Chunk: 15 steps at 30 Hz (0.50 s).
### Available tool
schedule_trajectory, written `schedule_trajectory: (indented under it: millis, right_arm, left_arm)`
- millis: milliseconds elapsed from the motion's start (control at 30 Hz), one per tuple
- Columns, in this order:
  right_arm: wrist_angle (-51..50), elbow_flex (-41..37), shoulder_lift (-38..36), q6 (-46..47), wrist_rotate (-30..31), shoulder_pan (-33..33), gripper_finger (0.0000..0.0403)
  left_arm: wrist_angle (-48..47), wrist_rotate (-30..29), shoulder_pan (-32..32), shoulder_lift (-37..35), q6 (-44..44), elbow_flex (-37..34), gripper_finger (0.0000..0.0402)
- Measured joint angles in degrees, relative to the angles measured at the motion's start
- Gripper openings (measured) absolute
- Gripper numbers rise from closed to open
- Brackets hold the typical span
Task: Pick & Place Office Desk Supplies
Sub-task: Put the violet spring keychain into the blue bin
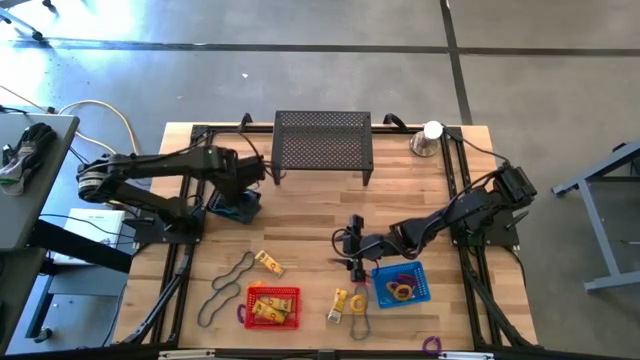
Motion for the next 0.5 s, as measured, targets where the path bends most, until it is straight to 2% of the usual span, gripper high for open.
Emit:
schedule_trajectory:
  millis: [133, 300, 500]
  right_arm:
    - [0.27, 0.00, 0.00, 0.00, -0.02, -0.48, 0.0245]
    - [0.25, -0.02, 0.00, 0.02, -0.04, -0.82, 0.0245]
    - [0.62, -0.01, 0.00, 0.42, -1.50, -0.82, 0.0245]
  left_arm:
    - [5.11, 6.33, -4.45, -0.17, -0.07, 0.72, 0.0157]
    - [11.38, 3.76, -11.98, 0.04, -1.34, 0.72, 0.0157]
    - [12.99, 1.60, -19.99, 0.03, -2.78, 0.69, 0.0157]
